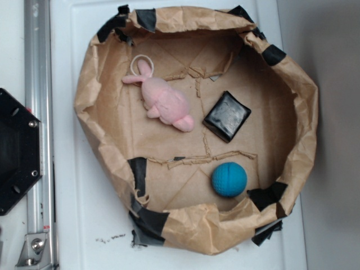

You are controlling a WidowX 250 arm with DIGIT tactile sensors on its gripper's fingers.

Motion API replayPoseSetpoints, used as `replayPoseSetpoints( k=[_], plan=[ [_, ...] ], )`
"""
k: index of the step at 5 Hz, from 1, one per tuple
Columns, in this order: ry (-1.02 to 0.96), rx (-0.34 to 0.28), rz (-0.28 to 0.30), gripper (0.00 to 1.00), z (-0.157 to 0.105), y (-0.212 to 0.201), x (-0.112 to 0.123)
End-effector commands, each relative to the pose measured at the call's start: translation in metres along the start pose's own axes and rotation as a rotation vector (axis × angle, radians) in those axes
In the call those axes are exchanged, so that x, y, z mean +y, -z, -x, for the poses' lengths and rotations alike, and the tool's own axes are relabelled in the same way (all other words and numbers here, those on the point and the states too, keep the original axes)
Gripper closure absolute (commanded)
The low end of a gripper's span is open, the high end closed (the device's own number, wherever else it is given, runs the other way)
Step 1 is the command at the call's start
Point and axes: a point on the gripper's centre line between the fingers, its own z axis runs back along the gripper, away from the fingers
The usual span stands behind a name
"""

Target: Grab the black box.

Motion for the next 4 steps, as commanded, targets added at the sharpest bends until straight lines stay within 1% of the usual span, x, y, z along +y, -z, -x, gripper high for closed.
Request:
replayPoseSetpoints(
  k=[1,2,3,4],
  plan=[
    [0.0,0.0,0.0,0.0,0.0,0.0,0.0],
    [-0.067,0.039,-0.008,0.0,-0.047,0.032,0.017],
    [-0.209,-0.014,0.008,0.0,-0.093,0.061,0.028],
    [-0.434,-0.031,-0.017,0.0,-0.134,0.093,0.033]
  ],
)
